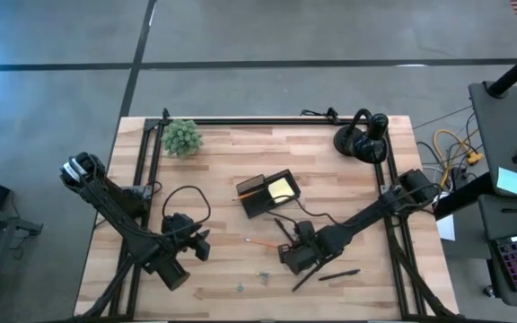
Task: Pick and place office supplies into organizer
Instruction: Put the orange pencil into the black desk organizer
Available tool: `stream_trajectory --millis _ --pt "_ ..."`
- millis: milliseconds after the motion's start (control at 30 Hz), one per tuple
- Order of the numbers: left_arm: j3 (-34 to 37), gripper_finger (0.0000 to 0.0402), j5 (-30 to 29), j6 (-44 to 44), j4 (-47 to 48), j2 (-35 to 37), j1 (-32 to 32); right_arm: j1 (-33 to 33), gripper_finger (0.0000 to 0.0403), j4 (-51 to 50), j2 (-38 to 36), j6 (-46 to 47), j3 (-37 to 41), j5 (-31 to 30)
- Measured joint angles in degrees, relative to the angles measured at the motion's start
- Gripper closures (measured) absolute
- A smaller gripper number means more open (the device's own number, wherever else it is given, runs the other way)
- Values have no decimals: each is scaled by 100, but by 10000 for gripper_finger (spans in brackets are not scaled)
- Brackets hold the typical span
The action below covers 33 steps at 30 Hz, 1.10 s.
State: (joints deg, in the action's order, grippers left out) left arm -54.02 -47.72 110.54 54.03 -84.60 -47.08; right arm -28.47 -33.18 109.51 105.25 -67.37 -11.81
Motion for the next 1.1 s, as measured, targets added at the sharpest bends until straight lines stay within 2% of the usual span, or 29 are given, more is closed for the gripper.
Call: stream_trajectory --millis 100,167,233,333,433,700,867,1033,1100 --pt "0 254 6 -174 -6 14 7 0 394 1 4 -2 0 0" --pt "7 254 80 -702 -217 34 24 0 394 5 4 -31 0 0" --pt "63 254 355 -1577 -813 37 86 0 394 10 7 -73 2 -3" --pt "342 254 813 -3211 -2191 37 268 0 394 16 7 -90 4 -6" --pt "680 254 974 -4674 -3309 37 540 0 394 25 9 -114 7 -9" --pt "855 252 1073 -7117 -4314 37 1243 0 394 81 9 -187 11 -22" --pt "855 228 1437 -7803 -4463 37 1546 0 394 86 9 -196 11 -24" --pt "868 193 2199 -8325 -4544 -159 1837 0 394 98 9 -179 11 -28" --pt "868 190 2297 -8774 -4838 -302 1852 0 394 108 9 -177 11 -26"
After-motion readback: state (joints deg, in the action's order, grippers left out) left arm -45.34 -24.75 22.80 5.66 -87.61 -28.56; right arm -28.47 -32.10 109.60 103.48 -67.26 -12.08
